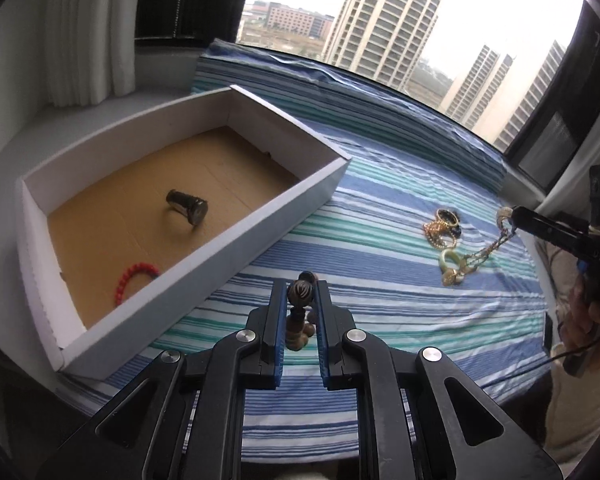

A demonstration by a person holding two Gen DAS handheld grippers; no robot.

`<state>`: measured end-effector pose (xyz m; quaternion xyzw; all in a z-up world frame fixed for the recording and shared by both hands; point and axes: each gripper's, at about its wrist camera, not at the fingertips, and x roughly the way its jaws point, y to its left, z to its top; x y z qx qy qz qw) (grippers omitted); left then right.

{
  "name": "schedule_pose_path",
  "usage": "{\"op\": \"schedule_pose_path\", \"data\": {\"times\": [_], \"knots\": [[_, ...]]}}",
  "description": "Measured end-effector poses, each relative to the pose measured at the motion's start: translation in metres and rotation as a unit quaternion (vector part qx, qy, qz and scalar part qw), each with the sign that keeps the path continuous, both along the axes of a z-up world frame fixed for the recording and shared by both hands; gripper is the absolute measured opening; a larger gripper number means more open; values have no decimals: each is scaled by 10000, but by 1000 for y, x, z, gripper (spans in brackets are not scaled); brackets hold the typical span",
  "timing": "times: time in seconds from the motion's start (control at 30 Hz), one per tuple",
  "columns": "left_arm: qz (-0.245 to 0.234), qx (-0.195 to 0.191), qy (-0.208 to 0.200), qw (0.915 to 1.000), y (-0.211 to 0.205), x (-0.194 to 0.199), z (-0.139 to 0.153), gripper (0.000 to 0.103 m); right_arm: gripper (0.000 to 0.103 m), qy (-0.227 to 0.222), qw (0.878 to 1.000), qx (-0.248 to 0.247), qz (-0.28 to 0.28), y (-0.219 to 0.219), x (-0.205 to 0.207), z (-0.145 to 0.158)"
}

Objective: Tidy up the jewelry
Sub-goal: 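Carry the wooden bracelet and gold earrings into the white box and open both grippers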

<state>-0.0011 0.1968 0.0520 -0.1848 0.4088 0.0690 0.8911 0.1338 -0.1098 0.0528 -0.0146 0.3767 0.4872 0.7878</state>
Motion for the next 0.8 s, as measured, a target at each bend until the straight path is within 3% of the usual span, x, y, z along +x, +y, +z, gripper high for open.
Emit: {"op": "schedule_pose_path", "data": {"times": [0.17,0.33,0.73,0.77,0.8], "knots": [[629,357,71,9974,58,-9,13,12,9,-31,9980,291,553,80,2,26],[1176,369,342,9918,116,-3,-8,12,9,135,9936,341,1072,180,2,25],[1877,197,891,9780,210,33,-74,14,11,233,9823,-646,1744,388,-7,-53],[1979,213,922,9756,214,33,-78,17,18,171,9824,-801,1677,399,-7,-60],[2076,231,952,9733,216,32,-81,29,34,152,9825,-926,1610,407,-5,-66]]}}
